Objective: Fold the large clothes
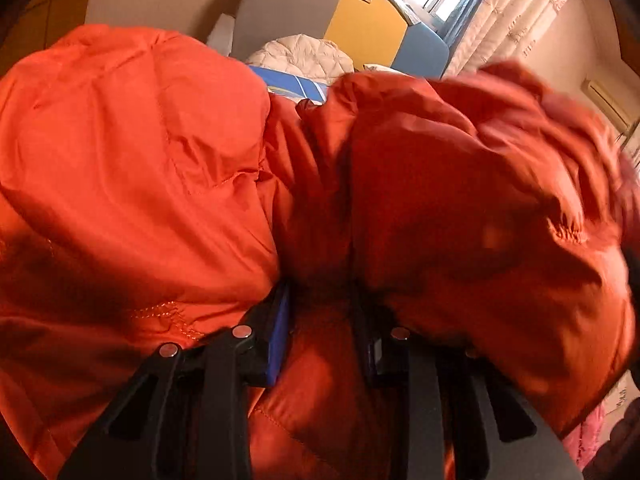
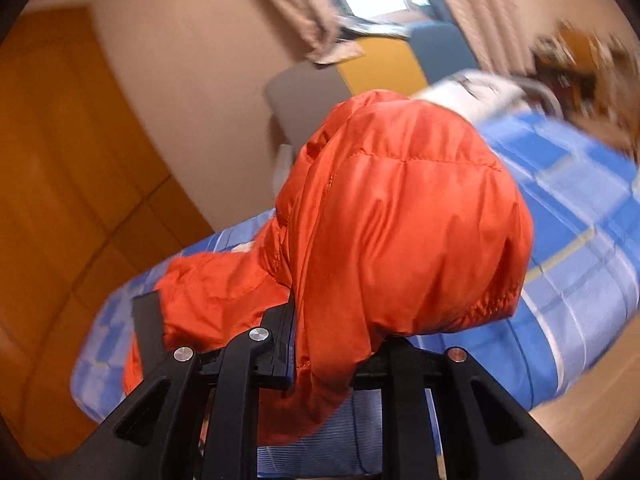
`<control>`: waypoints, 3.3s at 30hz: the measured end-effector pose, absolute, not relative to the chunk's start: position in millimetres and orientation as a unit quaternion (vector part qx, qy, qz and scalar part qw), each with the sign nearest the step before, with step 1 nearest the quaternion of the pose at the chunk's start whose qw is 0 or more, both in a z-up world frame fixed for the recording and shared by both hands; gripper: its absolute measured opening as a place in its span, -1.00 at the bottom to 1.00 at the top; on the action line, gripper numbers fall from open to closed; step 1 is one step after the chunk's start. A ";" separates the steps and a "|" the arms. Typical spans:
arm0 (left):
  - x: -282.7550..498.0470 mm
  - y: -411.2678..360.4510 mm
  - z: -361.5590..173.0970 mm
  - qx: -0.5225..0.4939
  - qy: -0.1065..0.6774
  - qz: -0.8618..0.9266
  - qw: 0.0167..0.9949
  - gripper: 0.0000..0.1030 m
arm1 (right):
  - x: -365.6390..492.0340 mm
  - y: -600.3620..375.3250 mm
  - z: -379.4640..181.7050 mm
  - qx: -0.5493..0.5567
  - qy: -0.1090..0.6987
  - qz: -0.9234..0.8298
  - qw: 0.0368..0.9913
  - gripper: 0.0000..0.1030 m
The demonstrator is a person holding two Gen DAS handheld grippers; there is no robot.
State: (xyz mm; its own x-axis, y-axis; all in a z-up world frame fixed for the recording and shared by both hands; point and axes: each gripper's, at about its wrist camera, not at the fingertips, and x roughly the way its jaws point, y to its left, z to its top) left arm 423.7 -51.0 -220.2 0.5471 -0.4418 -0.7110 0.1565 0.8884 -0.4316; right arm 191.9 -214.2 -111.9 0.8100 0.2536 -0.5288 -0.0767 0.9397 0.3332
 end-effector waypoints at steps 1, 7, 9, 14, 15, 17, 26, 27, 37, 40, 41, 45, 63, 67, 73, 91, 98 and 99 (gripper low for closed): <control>424.9 -50.2 -220.8 -0.164 0.446 -0.175 0.863 -0.48 | 191.3 -207.5 -110.0 0.140 0.294 0.090 0.941 -0.68; 425.5 -36.9 -218.5 -0.200 0.451 -0.178 0.851 -0.51 | 189.6 -176.8 -99.1 0.095 0.287 0.079 0.950 -0.70; 418.0 -26.2 -210.8 -0.199 0.446 -0.169 0.856 -0.51 | 189.5 -172.5 -95.9 0.093 0.286 0.078 0.951 -0.71; 372.6 36.5 -177.3 -0.197 0.381 -0.110 0.897 -0.50 | 187.0 -162.2 -95.3 0.055 0.281 0.066 0.956 -0.71; 360.3 63.9 -171.4 -0.206 0.360 -0.073 0.907 -0.49 | 186.2 -159.0 -94.5 0.043 0.279 0.062 0.957 -0.71; 348.2 99.5 -170.3 -0.228 0.348 -0.022 0.909 -0.49 | 186.7 -150.9 -91.6 0.031 0.277 0.058 0.959 -0.71; 354.1 156.9 -234.7 -0.325 0.408 0.002 0.853 -0.33 | 180.3 -82.2 -93.5 -0.091 0.264 0.073 0.957 -0.71; 352.3 159.6 -237.9 -0.334 0.408 -0.004 0.850 -0.38 | 179.0 -74.4 -93.9 -0.103 0.264 0.074 0.956 -0.71; 365.1 147.7 -239.2 -0.344 0.408 -0.047 0.844 -0.59 | 163.1 -2.8 -129.9 -0.223 0.270 0.113 0.930 -0.71; 359.0 157.7 -238.2 -0.340 0.406 -0.051 0.847 -0.59 | 164.1 6.2 -140.5 -0.235 0.277 0.110 0.925 -0.71; 354.3 161.3 -235.7 -0.337 0.405 -0.049 0.849 -0.59 | 164.5 8.8 -142.4 -0.239 0.278 0.107 0.924 -0.71; 344.6 178.0 -226.0 -0.338 0.391 -0.044 0.855 -0.56 | 165.4 19.9 -150.5 -0.264 0.280 0.101 0.917 -0.71; 348.9 163.0 -74.2 -0.217 0.314 -0.251 0.889 0.16 | 150.2 43.8 -181.8 -0.382 0.239 0.081 0.889 -0.68; 371.2 143.3 -71.6 -0.192 0.359 -0.284 0.868 0.21 | 147.2 45.9 -188.3 -0.412 0.222 0.077 0.881 -0.65; 381.5 121.4 -73.6 -0.176 0.386 -0.308 0.852 0.21 | 140.5 51.2 -195.7 -0.442 0.205 0.074 0.870 -0.65; 401.8 127.8 -133.6 -0.189 0.388 -0.272 0.860 -0.78 | 124.8 26.1 -181.6 -0.369 0.219 0.138 0.893 -0.33; 396.2 122.5 -141.0 -0.190 0.374 -0.260 0.870 -0.78 | 123.5 8.6 -168.8 -0.326 0.235 0.153 0.903 -0.33; 395.5 122.9 -142.3 -0.188 0.373 -0.259 0.871 -0.78 | 122.8 7.0 -167.5 -0.323 0.235 0.155 0.904 -0.33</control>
State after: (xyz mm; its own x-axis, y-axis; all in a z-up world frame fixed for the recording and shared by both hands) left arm 395.5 122.9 -142.3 0.5874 -0.5906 -0.5534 0.3102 0.7958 -0.5201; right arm 122.8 7.0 -167.5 0.8416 0.1288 -0.5245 -0.4318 0.7438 -0.5102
